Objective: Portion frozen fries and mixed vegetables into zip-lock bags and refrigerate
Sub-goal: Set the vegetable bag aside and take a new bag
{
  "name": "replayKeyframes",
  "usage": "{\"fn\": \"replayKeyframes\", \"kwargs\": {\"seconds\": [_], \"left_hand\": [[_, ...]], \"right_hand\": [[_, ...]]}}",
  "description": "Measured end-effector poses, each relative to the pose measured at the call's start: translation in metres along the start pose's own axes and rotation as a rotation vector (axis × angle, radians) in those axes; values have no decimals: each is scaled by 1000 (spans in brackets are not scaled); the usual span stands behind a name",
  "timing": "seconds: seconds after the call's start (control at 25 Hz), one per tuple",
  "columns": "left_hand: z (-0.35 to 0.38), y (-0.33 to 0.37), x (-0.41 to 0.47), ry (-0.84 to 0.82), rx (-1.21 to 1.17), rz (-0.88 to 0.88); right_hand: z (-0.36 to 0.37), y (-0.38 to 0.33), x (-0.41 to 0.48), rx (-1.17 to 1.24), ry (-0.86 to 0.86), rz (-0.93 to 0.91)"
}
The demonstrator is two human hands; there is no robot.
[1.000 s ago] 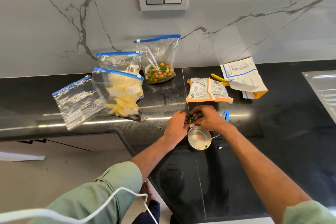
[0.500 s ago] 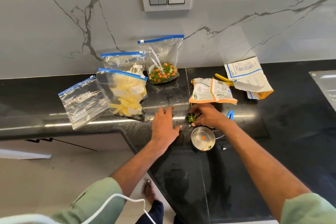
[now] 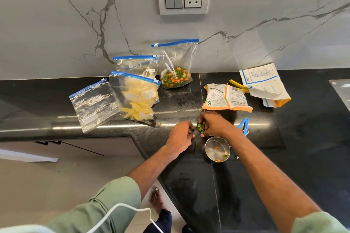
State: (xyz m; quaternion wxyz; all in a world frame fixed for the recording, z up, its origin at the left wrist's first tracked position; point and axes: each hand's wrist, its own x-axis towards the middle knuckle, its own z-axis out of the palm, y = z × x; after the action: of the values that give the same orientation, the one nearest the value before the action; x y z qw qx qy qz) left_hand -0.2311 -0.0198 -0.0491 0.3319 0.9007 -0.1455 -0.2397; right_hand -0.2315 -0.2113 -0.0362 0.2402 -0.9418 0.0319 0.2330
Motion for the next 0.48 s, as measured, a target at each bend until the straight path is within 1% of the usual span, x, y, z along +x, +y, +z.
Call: {"fn": "replayKeyframes", "kwargs": {"seconds": [0.04,0.12,0.2,0.24,0.36,0.48], "left_hand": [[2,1,0,-18,1,28],[2,-1,-3,32,43,64],[2,-6,0,97,104,48],[3,-6,2,100,123,33],[7,4,9,105,143,38],[10,12,12,100,131,9]], "right_hand": [[0,1,-2,20,11,-5],[1,4,-5,41,48,28],[3,7,-8,35,83,104],[7,6,-7,48,80,127],[20,-7,-3,134,111,116],[29,-21,-2,251,144,163]]}}
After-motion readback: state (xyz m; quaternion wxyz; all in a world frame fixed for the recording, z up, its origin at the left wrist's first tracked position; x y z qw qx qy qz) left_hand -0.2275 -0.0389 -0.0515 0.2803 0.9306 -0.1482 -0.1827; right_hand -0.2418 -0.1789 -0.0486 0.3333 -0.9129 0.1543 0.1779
